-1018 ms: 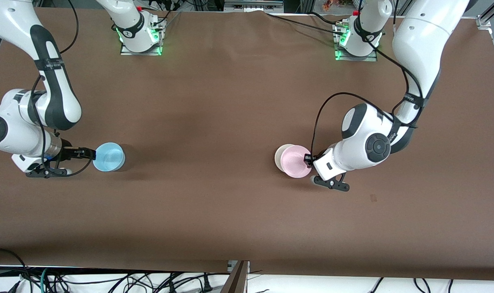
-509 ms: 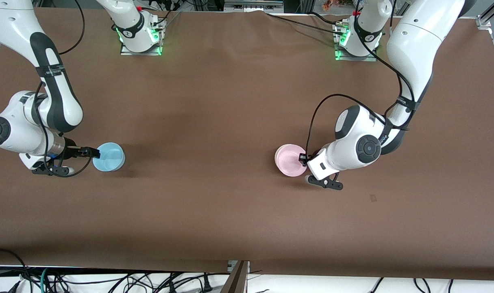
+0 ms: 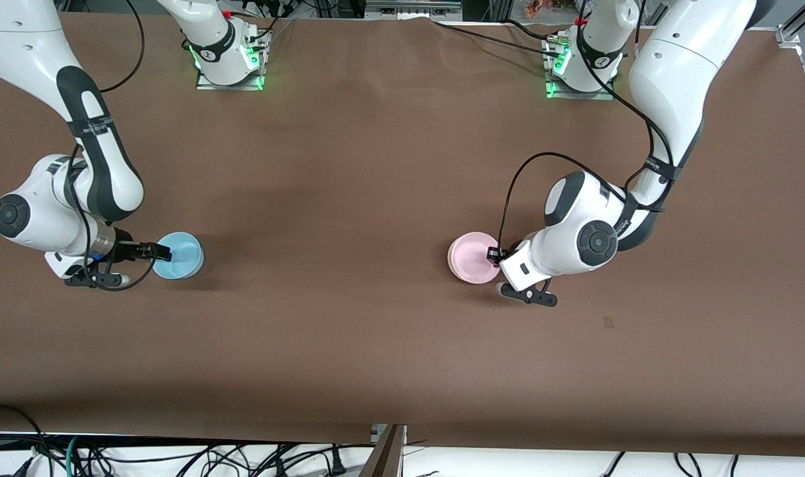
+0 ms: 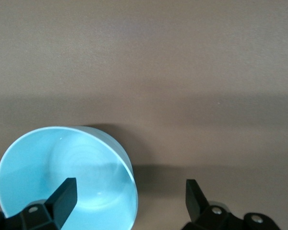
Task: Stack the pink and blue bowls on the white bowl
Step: 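Lower the pink bowl into the white bowl while the right gripper grasps the blue bowl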
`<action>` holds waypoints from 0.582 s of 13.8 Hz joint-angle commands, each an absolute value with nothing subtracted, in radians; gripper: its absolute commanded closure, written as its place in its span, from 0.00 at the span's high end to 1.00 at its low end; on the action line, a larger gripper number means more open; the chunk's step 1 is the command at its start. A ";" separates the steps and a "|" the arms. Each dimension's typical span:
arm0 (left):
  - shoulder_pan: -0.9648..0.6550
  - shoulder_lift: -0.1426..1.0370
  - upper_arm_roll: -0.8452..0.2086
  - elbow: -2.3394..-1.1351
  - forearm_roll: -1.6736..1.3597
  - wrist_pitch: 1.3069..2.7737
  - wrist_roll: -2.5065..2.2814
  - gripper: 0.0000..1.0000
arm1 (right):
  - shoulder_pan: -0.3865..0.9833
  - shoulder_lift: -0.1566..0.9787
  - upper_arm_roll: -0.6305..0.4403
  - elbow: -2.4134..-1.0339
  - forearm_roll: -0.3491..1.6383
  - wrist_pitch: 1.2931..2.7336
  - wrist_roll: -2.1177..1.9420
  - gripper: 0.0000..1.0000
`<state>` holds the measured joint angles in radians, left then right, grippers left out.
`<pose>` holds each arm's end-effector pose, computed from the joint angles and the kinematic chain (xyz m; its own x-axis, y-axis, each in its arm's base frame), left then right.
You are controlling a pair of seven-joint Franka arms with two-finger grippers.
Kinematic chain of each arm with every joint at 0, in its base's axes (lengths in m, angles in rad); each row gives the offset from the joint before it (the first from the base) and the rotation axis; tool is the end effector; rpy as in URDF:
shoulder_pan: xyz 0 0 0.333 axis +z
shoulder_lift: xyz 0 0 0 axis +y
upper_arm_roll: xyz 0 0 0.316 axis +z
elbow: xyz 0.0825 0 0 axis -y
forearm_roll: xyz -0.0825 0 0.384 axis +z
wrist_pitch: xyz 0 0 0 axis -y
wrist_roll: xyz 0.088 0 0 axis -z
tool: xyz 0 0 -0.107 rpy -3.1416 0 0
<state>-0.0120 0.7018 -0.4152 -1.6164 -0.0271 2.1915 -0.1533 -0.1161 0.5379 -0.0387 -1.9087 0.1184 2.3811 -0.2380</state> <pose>0.6362 -0.2513 0.2366 0.9732 -0.1922 -0.1264 -0.1538 -0.9522 0.2641 0.6158 -0.0940 0.2077 0.9987 0.0014 -0.0516 -0.0022 -0.9975 -0.0701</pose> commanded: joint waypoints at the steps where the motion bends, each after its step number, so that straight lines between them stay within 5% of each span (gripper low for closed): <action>1: -0.018 0.681 -0.410 -1.646 0.026 2.189 -0.173 0.00 | -0.123 0.537 -0.037 -1.921 0.156 2.405 -0.282 0.70; 2: -0.018 0.681 -0.410 -1.646 0.026 2.189 -0.175 0.00 | -0.123 0.535 -0.038 -1.921 0.156 2.404 -0.282 0.60; 5: -0.018 0.678 -0.413 -1.646 0.026 2.192 -0.176 0.00 | -0.123 0.534 -0.038 -1.919 0.156 2.398 -0.299 0.48; 8: -0.034 0.681 -0.414 -1.646 0.025 2.195 -0.179 0.00 | -0.123 0.529 -0.038 -1.916 0.156 2.395 -0.299 0.20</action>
<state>-0.0148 0.7017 -0.4177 -1.6291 0.0046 2.1923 -0.1546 -0.1161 0.5437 -0.0396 -1.9079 0.1287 2.3889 -0.2638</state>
